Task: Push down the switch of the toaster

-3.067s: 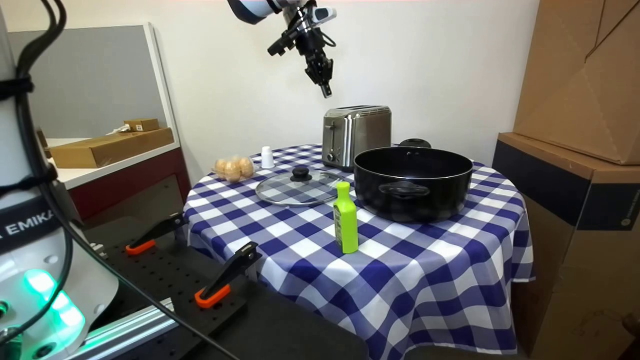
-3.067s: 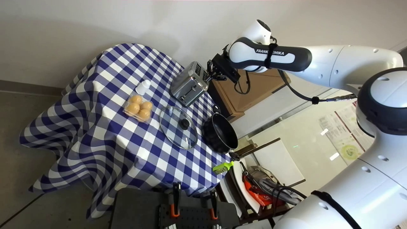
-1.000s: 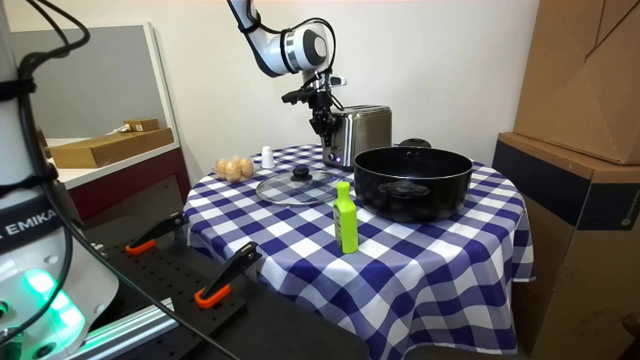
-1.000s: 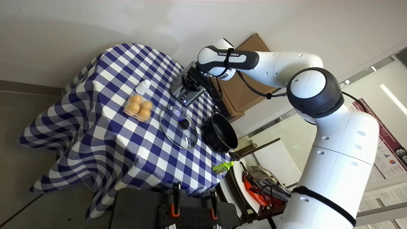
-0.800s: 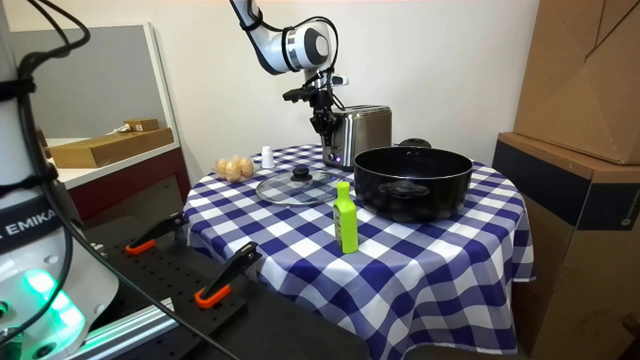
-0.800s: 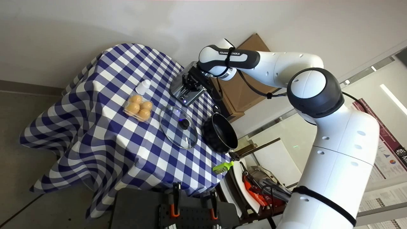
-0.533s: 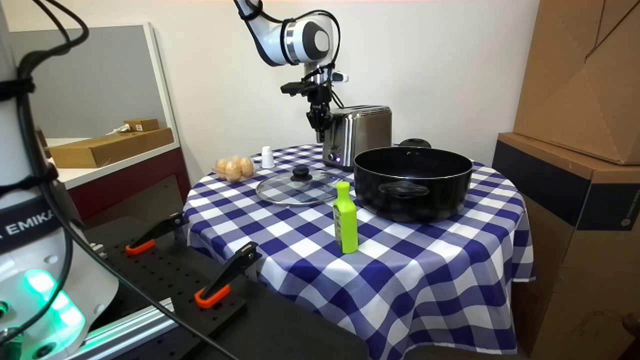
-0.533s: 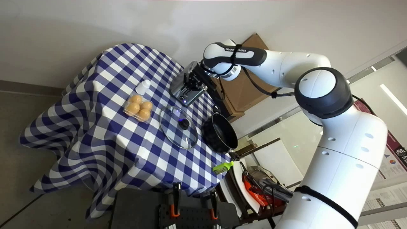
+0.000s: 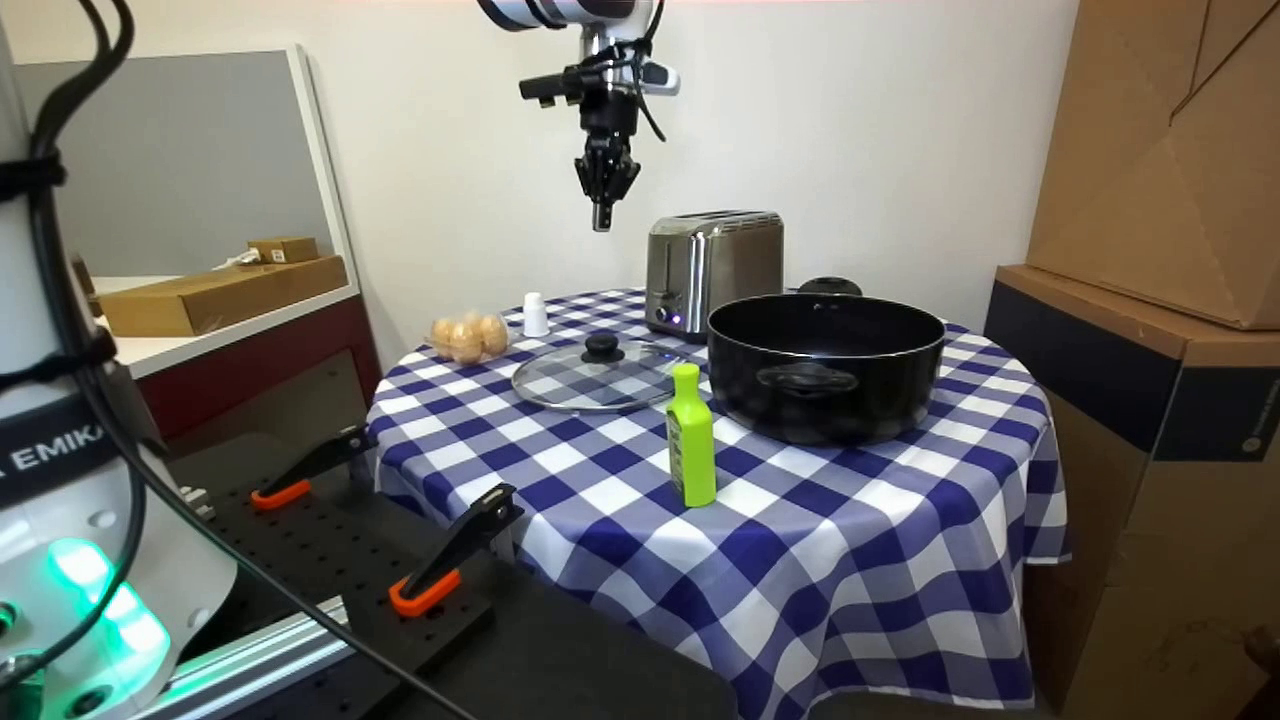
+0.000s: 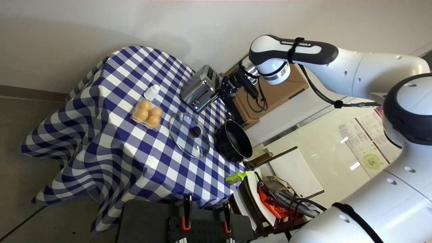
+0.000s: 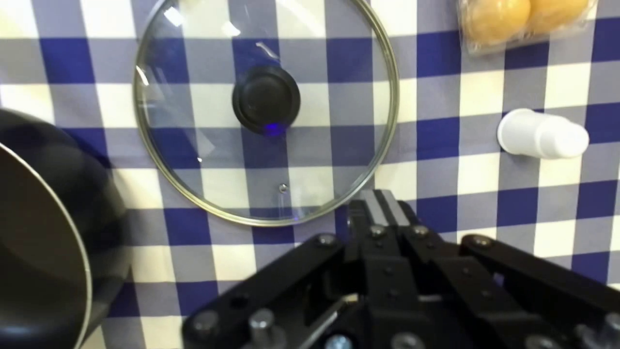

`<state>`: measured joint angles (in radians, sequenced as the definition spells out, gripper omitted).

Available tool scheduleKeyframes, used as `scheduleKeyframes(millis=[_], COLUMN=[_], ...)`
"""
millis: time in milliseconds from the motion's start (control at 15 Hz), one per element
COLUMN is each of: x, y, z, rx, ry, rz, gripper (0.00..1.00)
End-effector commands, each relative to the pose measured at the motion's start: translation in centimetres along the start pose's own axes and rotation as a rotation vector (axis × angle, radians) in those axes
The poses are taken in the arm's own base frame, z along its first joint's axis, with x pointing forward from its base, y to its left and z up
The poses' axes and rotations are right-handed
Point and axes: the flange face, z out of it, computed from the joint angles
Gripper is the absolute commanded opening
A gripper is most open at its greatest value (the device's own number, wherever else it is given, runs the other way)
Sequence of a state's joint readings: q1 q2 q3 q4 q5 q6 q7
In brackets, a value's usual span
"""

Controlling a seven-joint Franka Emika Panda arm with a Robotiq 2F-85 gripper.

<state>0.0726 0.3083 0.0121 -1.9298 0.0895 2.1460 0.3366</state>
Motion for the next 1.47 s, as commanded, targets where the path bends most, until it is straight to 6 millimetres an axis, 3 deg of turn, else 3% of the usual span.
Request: scheduleKeyframes(millis=[0, 200, 333, 400, 467, 867, 1133, 1400], x=[-5.5, -7.9, -9.9, -10.8, -11.9, -18.2, -20.4, -21.0], y=[4.4, 6.7, 6.9, 6.7, 6.3, 2.5, 4.7, 8.9], z=[-3.7, -6.6, -8.0, -8.6, -9.0, -9.7, -9.9, -11.1], rx=[-0.044, -0.100, -0.130, -0.136, -0.130, -0.046, -0.025, -0.071], ry=[-0.019, 0.001, 0.021, 0.027, 0.028, 0.030, 0.031, 0.073], rz=[0.012, 0.031, 0.027, 0.027, 0.022, 0.078, 0.176, 0.204], gripper=[0.00, 0.00, 0.00, 0.26, 0.27, 0.70, 0.98, 1.00])
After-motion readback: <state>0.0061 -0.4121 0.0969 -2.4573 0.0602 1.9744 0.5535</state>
